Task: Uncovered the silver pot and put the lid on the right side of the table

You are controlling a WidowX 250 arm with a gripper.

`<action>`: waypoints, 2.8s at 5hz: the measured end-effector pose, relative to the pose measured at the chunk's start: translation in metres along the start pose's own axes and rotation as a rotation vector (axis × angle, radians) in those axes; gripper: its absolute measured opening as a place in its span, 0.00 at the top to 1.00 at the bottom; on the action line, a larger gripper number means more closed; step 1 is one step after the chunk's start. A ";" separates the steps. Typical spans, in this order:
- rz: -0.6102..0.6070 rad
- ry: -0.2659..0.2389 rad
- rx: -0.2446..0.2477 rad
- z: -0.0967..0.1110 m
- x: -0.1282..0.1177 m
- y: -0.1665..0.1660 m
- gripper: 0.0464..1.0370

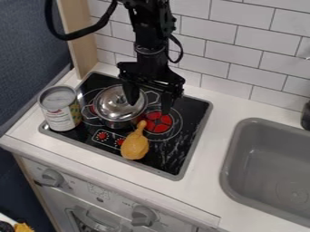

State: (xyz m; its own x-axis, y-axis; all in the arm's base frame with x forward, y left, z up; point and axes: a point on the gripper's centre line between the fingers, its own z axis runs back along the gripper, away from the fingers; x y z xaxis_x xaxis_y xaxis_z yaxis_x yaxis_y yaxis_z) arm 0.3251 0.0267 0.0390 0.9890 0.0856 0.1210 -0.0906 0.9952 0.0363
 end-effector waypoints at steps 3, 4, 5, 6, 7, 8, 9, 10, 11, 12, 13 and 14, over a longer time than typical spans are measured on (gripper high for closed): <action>0.199 -0.019 0.041 -0.010 0.002 0.046 0.04; 0.269 -0.090 0.101 -0.010 0.012 0.059 0.04; 0.263 -0.075 0.124 -0.029 0.023 0.063 0.04; 0.285 -0.050 0.137 -0.040 0.034 0.068 0.04; 0.299 -0.029 0.152 -0.048 0.042 0.073 0.09; 0.338 -0.054 0.156 -0.048 0.044 0.079 0.36; 0.371 -0.054 0.150 -0.048 0.044 0.083 0.63; 0.369 -0.049 0.144 -0.048 0.043 0.083 0.77; 0.370 -0.037 0.112 -0.048 0.039 0.080 0.77; 0.341 0.017 0.099 -0.045 0.032 0.077 0.77; 0.339 0.009 0.135 -0.024 0.035 0.078 0.77; 0.307 -0.012 0.150 -0.002 0.041 0.061 0.77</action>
State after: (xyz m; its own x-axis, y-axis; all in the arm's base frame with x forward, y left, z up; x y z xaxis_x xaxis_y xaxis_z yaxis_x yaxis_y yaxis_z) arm 0.3600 0.0911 0.0440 0.9116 0.3787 0.1600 -0.4009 0.9051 0.1416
